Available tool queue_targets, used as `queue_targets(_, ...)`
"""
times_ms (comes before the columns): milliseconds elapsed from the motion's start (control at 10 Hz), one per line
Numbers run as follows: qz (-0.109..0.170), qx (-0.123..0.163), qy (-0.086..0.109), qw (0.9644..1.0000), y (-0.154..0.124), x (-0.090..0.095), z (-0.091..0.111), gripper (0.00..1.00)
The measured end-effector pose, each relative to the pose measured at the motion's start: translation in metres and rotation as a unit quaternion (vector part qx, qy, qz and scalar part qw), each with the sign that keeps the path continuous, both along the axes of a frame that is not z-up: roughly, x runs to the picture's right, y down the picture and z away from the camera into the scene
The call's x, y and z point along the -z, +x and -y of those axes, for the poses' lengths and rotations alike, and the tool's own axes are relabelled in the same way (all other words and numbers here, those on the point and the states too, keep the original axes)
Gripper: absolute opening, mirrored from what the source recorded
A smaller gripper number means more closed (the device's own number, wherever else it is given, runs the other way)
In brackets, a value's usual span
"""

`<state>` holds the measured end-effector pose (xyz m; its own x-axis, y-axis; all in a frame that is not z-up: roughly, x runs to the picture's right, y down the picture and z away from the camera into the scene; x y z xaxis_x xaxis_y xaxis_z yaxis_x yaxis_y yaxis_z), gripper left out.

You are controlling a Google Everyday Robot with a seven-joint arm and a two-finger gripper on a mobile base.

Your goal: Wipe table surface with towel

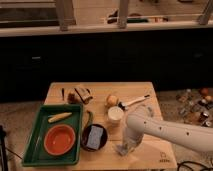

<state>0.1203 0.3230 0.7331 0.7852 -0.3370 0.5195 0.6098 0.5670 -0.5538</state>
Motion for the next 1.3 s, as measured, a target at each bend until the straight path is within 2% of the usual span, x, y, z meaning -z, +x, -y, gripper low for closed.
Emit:
queue_targets(100, 0.002, 0.008, -0.009, 0.9999, 0.000, 0.006, -0.008, 0.00)
queue_targets(300, -0.020, 0.006, -0.013, 0.9997, 0.017, 0.010, -0.011, 0.00)
queue_targets(500, -0.054, 0.001, -0.002, 0.9985, 0.046, 0.004, -0.002, 0.00)
queue_targets(600, -0.080, 0.005, 0.011, 0.9967, 0.058, -0.003, 0.007, 0.00)
queue_targets(800, -0.109, 0.005, 0.028, 0.9937, 0.068, -0.014, 0.020, 0.00)
queue_targets(1000, -0.113, -0.004, 0.060, 0.9919, 0.070, -0.027, 0.037, 0.00)
queue_targets(1100, -0.106, -0.006, 0.068, 0.9920, 0.065, -0.031, 0.042, 0.00)
queue_targets(1300, -0.074, -0.004, 0.075, 0.9944, 0.041, -0.032, 0.042, 0.00)
